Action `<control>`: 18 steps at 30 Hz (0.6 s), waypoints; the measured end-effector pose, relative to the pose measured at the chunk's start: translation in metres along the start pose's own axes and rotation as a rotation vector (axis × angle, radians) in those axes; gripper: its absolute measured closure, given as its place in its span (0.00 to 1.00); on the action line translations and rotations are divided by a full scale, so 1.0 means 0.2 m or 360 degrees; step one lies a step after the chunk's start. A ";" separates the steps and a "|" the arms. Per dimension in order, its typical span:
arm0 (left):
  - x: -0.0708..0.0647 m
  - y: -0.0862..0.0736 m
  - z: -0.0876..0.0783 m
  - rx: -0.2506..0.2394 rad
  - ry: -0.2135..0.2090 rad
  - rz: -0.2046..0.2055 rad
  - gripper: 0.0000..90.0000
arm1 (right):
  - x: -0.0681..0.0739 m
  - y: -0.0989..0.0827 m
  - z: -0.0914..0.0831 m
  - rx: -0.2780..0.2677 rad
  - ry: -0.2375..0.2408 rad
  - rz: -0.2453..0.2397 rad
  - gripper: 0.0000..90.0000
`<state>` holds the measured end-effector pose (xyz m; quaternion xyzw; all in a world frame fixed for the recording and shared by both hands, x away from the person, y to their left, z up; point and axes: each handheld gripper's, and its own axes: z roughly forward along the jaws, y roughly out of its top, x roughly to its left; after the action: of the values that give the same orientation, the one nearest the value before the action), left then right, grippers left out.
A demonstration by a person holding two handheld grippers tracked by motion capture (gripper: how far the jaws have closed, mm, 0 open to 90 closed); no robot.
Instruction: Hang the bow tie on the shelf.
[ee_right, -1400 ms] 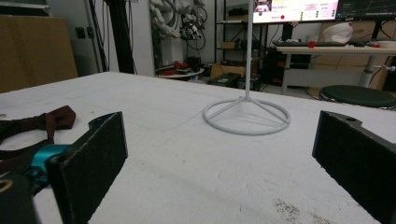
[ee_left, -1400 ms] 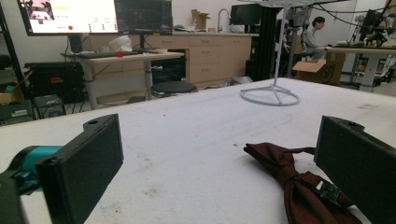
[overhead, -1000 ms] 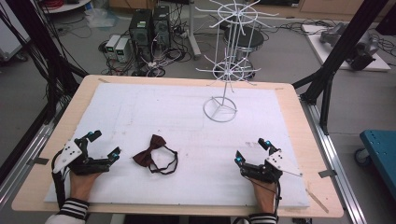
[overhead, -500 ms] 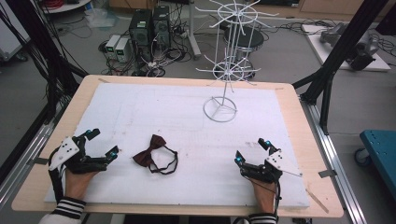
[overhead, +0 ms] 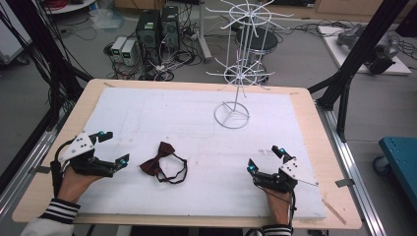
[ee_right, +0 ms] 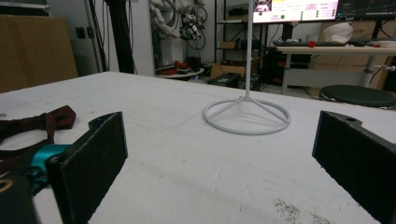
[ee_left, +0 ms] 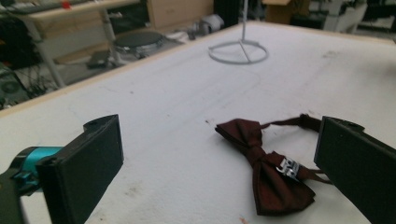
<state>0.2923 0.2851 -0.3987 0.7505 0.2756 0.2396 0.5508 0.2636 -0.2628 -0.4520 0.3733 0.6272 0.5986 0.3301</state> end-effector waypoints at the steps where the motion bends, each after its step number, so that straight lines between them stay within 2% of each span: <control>1: 0.00 0.01 0.01 0.0035 -0.0013 0.0013 0.02 | 0.00 0.00 0.00 -0.0001 0.0001 0.0002 0.03; 4: -0.01 0.04 0.03 0.0094 -0.0058 0.0044 0.02 | 0.00 0.00 0.00 0.0000 0.0000 -0.0001 0.03; 7: -0.01 0.07 0.06 0.0162 -0.0106 0.0038 0.02 | 0.00 0.00 0.00 0.0001 -0.0001 0.0000 0.03; 11: -0.01 0.10 0.08 0.0251 -0.0133 0.0073 0.02 | 0.00 0.00 0.00 -0.0003 0.0002 -0.0006 0.03; 15: -0.02 0.13 0.12 0.0368 -0.0173 0.0119 0.02 | 0.00 0.00 0.00 -0.0004 0.0001 -0.0007 0.03; 16: -0.03 0.14 0.14 0.0437 -0.0197 0.0138 0.02 | 0.00 0.00 0.00 -0.0004 0.0000 -0.0006 0.03; 17: -0.03 0.14 0.14 0.0437 -0.0197 0.0138 0.02 | 0.00 0.00 0.00 -0.0004 0.0000 -0.0006 0.03; 18: -0.03 0.14 0.15 0.0471 -0.0212 0.0151 0.02 | 0.00 0.00 0.00 -0.0004 0.0000 -0.0006 0.03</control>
<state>0.3121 0.2524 -0.3806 0.8498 0.2350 0.1717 0.4394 0.2638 -0.2625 -0.4519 0.3716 0.6273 0.5987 0.3316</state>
